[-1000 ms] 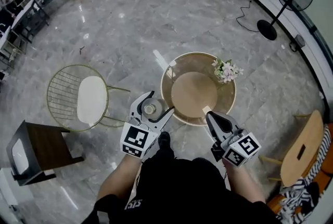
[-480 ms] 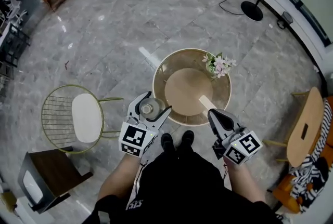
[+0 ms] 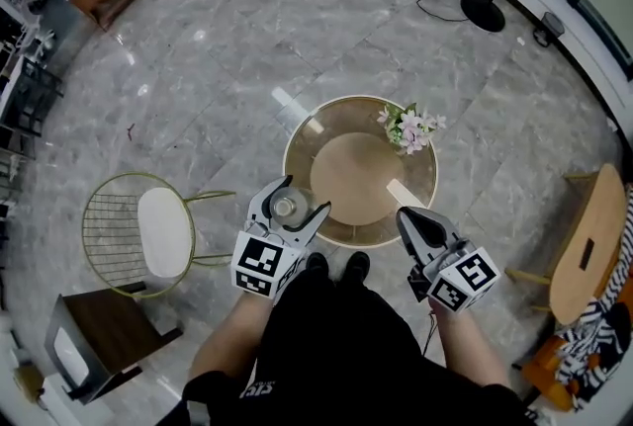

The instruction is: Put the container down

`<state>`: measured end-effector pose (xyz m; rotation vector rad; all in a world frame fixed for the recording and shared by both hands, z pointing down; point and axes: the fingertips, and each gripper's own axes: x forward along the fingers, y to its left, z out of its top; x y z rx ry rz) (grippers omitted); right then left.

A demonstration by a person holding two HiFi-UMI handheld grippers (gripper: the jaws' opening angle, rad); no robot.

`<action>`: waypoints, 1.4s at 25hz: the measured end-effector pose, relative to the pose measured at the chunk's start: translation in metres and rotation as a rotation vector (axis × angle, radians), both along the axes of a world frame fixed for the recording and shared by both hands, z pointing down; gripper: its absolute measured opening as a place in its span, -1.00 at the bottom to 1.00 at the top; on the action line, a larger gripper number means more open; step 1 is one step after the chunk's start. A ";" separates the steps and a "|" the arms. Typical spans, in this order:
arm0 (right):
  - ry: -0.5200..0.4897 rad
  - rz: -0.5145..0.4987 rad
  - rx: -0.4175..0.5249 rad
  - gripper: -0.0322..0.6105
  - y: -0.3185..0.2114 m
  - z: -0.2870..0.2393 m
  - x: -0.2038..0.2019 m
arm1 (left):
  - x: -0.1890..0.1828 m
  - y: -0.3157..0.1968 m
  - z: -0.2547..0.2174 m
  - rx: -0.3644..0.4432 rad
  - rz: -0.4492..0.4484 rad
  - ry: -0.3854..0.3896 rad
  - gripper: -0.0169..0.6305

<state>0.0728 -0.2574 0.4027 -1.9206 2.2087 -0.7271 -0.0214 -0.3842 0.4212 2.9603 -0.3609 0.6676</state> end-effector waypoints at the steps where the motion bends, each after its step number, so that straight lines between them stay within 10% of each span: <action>1: 0.004 0.000 -0.002 -0.85 -0.003 0.002 0.006 | 0.007 -0.002 0.003 -0.001 0.003 0.001 0.11; 14: 0.024 0.046 -0.084 -0.85 -0.079 0.050 0.030 | 0.053 -0.067 0.080 -0.042 0.083 -0.028 0.11; 35: -0.075 0.031 -0.245 -0.85 -0.133 0.280 0.062 | 0.132 -0.118 0.347 -0.146 0.156 -0.150 0.11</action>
